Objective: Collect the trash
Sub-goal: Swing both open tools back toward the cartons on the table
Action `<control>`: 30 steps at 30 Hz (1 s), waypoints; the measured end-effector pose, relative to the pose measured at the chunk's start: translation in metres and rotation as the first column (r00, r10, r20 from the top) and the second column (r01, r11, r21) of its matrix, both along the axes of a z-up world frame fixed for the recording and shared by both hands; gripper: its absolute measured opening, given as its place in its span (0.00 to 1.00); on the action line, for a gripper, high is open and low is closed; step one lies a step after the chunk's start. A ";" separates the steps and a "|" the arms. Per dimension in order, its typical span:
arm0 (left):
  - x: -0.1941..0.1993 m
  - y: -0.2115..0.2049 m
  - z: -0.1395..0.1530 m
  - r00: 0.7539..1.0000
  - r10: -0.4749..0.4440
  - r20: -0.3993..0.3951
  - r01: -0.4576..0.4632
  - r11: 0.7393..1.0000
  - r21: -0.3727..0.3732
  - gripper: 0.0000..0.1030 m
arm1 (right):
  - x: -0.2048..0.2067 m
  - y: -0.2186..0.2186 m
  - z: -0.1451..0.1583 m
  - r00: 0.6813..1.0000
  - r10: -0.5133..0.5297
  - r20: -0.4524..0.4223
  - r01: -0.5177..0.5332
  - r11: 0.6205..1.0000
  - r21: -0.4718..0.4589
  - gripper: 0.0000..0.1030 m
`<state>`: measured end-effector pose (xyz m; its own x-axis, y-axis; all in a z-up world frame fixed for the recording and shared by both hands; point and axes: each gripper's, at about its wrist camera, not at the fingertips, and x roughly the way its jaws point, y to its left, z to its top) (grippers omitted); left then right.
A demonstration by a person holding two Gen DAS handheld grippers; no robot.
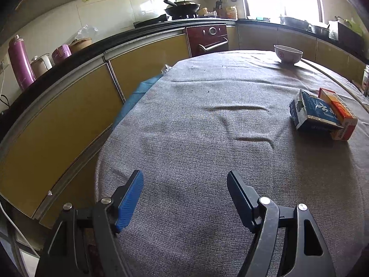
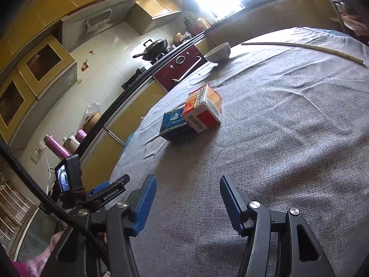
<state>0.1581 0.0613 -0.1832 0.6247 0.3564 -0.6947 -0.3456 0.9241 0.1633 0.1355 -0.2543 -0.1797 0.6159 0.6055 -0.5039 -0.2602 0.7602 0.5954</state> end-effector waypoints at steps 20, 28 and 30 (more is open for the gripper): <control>0.001 0.013 -0.004 0.998 -0.069 -0.008 0.067 0.986 -0.156 0.73 | 0.000 0.016 -0.001 0.999 -0.046 -0.015 0.043 0.986 -0.161 0.59; 0.003 0.022 -0.007 0.998 -0.056 -0.013 0.052 0.977 -0.207 0.73 | 0.002 0.021 -0.003 0.998 -0.047 -0.033 0.040 0.980 -0.196 0.59; 0.002 0.023 -0.007 0.999 -0.054 -0.011 0.050 0.976 -0.211 0.73 | 0.003 0.021 -0.004 0.998 -0.049 -0.038 0.041 0.980 -0.197 0.59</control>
